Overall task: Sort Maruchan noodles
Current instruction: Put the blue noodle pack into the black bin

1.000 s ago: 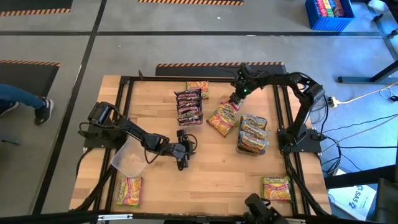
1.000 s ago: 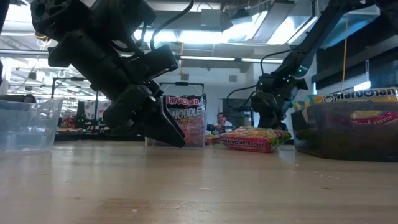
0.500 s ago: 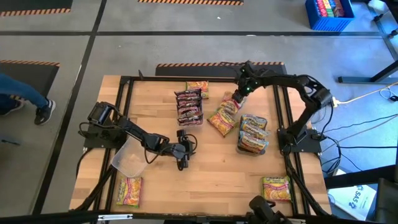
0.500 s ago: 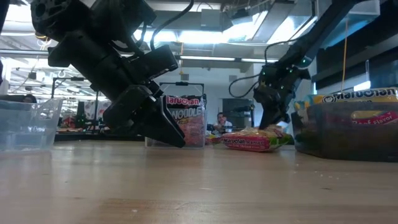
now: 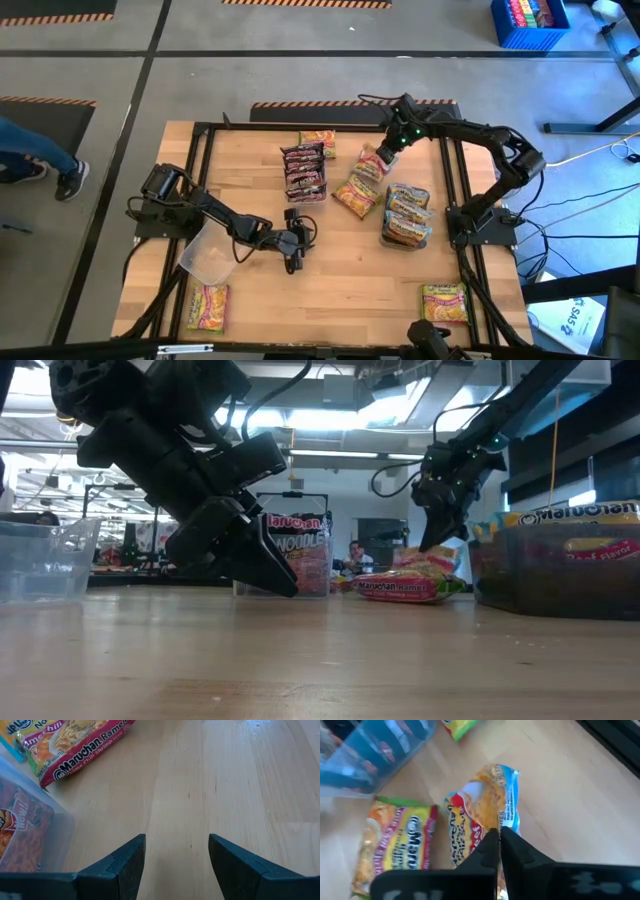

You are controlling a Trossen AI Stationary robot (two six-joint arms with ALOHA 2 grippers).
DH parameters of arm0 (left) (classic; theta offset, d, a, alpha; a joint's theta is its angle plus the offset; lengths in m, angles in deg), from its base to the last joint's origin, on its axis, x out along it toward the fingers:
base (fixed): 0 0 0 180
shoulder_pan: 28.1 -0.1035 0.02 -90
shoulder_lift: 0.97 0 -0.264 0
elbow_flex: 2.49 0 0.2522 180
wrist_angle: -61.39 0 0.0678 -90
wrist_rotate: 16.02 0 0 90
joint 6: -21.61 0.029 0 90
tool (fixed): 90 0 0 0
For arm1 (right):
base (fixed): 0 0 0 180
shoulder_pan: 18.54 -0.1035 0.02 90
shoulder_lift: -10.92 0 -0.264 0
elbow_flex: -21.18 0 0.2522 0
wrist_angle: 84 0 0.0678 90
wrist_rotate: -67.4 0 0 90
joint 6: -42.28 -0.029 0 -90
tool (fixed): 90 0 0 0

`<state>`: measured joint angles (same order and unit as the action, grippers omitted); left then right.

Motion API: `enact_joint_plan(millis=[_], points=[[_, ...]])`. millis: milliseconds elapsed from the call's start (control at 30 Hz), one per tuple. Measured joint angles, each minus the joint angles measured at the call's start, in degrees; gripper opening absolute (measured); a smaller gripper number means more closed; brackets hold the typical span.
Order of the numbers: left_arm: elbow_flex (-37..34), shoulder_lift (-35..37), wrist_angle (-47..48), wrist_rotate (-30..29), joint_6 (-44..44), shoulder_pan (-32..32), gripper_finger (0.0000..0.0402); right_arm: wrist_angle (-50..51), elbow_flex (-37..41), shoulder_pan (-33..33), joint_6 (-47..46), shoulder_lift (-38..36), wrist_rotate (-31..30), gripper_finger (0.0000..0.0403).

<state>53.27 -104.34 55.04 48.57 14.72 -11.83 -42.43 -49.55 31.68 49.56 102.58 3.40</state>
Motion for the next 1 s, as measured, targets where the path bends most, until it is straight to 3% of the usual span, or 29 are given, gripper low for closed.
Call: enact_joint_plan(millis=[167,567,700,1000], points=[[0.0,0.0,0.01,0.0,0.0,0.0,0.0211,0.16,0.0,0.0,1.71,0.0,2.29,0.0001],[0.0,0.0,0.01,0.02,-0.02,0.02,0.0211,-0.83,0.62,0.0,-4.28,0.22,-1.23,0.0015],[0.0,0.0,0.01,0.02,-0.02,0.02,0.0211,-1.0,1.63,0.02,-4.65,0.22,-2.93,0.0079],[0.0,0.0,0.01,2.84,-0.07,0.02,0.0211,-4.17,2.29,0.05,-8.35,1.12,1.05,0.0306]])
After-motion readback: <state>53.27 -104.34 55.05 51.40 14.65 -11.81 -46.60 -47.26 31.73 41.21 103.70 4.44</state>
